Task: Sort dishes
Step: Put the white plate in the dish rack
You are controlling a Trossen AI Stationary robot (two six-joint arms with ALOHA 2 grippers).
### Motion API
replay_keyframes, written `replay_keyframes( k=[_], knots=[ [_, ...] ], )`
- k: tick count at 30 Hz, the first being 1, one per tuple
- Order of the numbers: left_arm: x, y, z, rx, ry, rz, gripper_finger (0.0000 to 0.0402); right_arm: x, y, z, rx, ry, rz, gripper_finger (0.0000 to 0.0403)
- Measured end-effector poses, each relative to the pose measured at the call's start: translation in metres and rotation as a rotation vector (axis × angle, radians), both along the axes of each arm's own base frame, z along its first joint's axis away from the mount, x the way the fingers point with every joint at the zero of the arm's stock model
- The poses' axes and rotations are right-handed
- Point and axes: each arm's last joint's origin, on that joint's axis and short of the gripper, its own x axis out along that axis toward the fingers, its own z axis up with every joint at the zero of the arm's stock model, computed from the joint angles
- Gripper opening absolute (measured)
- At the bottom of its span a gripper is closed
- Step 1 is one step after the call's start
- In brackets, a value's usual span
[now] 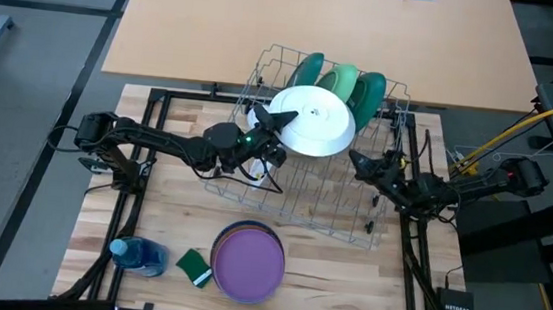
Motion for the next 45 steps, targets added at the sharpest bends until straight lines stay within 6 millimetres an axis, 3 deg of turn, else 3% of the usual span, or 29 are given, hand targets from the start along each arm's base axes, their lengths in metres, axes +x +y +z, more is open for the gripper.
replay_keyframes(
  k=[6,11,25,33,45],
  knots=[
    [0.001,0.000,-0.002,-0.001,0.025,-0.001,0.0048,-0.001,-0.002,-0.001,0.057,-0.008,-0.057,0.0132],
    [0.001,-0.001,-0.004,-0.008,0.031,-0.015,0.0048,-0.002,-0.006,0.003,0.103,-0.074,-0.062,0.0156],
    [0.004,-0.017,-0.009,-0.046,0.053,-0.155,0.0048,0.000,-0.017,0.005,0.013,-0.087,0.007,0.0158],
    [0.005,-0.025,-0.007,-0.031,0.041,-0.258,0.0048,0.007,-0.015,0.019,-0.084,-0.085,0.024,0.0158],
    [0.005,-0.025,-0.007,-0.028,0.038,-0.276,0.0053,0.008,-0.013,0.025,-0.106,-0.119,0.082,0.0108]
  ],
)
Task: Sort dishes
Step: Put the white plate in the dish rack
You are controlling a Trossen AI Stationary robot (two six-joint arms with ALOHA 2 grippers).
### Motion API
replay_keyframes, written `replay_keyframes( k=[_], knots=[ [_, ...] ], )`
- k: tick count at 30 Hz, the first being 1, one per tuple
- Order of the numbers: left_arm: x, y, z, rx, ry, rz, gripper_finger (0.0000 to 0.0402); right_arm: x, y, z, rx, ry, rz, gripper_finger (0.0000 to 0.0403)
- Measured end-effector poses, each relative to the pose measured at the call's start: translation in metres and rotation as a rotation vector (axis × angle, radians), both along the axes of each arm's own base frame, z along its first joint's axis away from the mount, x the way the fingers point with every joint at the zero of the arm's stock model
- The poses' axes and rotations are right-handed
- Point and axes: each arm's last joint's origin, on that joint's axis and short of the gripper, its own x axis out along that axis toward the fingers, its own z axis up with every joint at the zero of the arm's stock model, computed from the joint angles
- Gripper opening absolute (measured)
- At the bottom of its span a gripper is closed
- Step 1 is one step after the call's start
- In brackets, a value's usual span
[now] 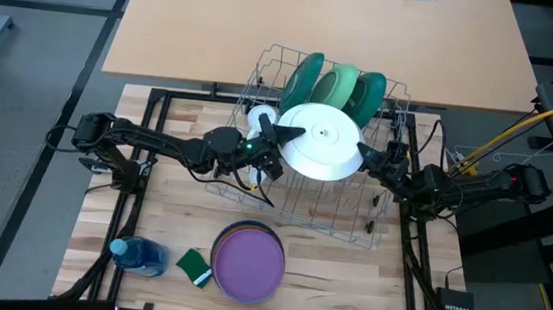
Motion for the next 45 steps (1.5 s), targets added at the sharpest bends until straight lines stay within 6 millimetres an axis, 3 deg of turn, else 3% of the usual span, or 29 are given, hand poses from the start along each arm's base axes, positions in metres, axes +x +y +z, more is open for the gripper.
replay_keyframes(
  k=[15,28,45],
  knots=[
    [0.001,0.003,-0.006,-0.031,0.042,0.004,0.0068,0.001,0.002,0.000,-0.057,0.012,0.039,0.0090],
    [0.002,0.002,-0.009,-0.002,0.078,-0.019,0.0049,0.003,-0.004,-0.009,0.189,0.025,-0.062,0.0144],
    [0.004,-0.001,-0.012,0.002,0.099,-0.071,0.0054,0.023,-0.005,0.005,0.236,0.008,-0.116,0.0141]
  ],
)
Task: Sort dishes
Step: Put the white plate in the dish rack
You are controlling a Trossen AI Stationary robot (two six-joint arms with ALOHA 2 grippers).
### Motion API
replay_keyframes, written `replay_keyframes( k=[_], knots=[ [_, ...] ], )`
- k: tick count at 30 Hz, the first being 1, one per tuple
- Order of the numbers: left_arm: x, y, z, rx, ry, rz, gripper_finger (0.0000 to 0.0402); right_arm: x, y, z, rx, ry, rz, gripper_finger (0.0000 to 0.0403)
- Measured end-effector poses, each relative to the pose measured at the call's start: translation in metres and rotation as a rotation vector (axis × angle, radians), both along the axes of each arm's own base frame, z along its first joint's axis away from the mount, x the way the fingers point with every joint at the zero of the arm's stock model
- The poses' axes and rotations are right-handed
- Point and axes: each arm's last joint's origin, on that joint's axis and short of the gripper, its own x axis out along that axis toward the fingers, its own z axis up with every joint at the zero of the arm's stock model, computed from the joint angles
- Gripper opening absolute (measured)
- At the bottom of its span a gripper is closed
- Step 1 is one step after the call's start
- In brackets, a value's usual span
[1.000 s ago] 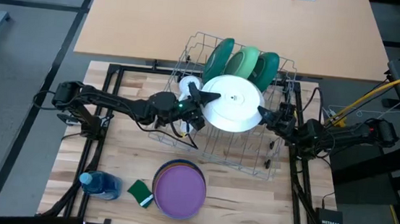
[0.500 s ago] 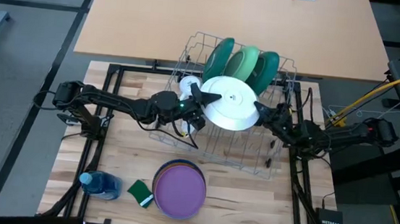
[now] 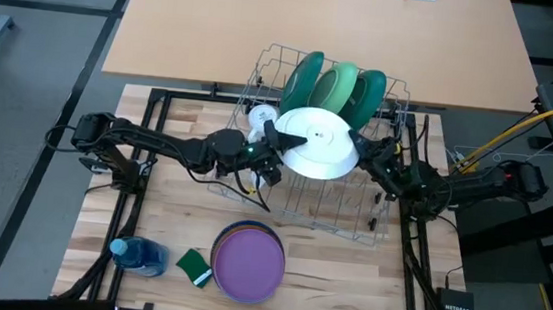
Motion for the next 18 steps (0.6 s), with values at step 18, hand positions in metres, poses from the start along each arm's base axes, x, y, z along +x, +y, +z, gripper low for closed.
replay_keyframes(
  k=[18],
  knots=[
    [0.0005,-0.0020,-0.0026,0.049,0.034,0.009,0.0117,-0.0020,0.0013,0.0062,-0.021,-0.060,0.039,0.0067]
  ],
)
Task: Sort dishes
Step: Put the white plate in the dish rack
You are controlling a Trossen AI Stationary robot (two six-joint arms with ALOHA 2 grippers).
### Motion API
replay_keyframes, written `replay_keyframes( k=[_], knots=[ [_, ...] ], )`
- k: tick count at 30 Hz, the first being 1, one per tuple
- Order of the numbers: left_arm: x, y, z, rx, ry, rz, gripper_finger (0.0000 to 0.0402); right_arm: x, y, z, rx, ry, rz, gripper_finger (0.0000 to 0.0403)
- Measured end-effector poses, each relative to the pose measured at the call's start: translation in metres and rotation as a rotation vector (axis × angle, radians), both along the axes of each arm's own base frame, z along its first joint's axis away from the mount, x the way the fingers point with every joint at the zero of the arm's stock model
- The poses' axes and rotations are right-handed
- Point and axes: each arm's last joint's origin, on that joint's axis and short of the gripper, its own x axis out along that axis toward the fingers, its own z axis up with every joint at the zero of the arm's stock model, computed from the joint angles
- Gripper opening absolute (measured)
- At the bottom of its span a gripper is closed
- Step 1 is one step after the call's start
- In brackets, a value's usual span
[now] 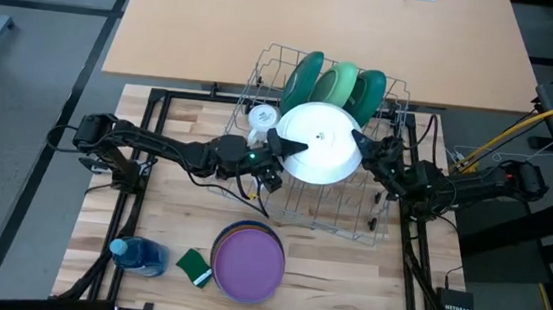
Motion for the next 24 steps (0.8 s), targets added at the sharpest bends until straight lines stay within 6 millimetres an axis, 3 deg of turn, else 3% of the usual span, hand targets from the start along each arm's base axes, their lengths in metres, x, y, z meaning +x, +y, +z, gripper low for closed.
replay_keyframes(
  k=[9,24],
  knots=[
    [0.000,0.001,0.003,0.033,-0.019,0.021,0.0118,-0.003,0.001,0.005,-0.053,-0.046,0.011,0.0062],
    [-0.003,0.003,0.010,0.245,0.020,0.128,0.0118,-0.004,0.003,0.008,-0.135,-0.069,0.084,0.0053]
  ],
)
